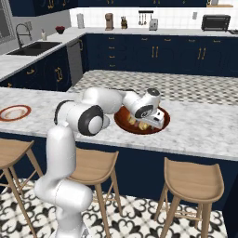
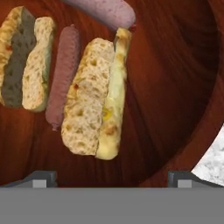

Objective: Place one bun and one sausage from the bowl on each plate.

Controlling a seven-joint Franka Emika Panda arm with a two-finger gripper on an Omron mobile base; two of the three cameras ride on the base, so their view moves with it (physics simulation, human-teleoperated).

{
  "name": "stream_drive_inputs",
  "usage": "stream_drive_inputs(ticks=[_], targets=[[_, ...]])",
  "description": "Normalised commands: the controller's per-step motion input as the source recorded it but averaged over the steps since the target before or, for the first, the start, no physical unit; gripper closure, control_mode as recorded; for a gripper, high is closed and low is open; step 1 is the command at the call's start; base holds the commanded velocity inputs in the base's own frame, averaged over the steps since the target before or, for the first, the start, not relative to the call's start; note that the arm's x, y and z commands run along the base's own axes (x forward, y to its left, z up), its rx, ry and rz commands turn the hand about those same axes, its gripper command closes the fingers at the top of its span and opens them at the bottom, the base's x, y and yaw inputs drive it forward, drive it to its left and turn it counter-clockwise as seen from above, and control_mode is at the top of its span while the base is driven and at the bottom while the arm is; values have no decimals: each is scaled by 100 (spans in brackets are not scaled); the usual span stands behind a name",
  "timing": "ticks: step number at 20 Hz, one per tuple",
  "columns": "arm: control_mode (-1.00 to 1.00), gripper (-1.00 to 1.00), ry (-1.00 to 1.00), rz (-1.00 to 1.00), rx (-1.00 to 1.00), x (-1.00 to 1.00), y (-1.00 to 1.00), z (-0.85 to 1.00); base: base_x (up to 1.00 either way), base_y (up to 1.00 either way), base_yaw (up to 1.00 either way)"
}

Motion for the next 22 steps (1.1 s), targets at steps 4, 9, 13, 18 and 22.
stream_drive_inputs(ticks=[4,9,13,18,22], targets=[[-100,-100,0,0,0,24,3,-13,0,0,0],[-100,-100,0,0,0,39,6,-8,0,0,0],[-100,-100,0,0,0,23,0,-24,0,0,0],[-100,-100,0,0,0,2,0,-20,0,0,0],[-100,-100,0,0,0,0,0,0,0,0,0]])
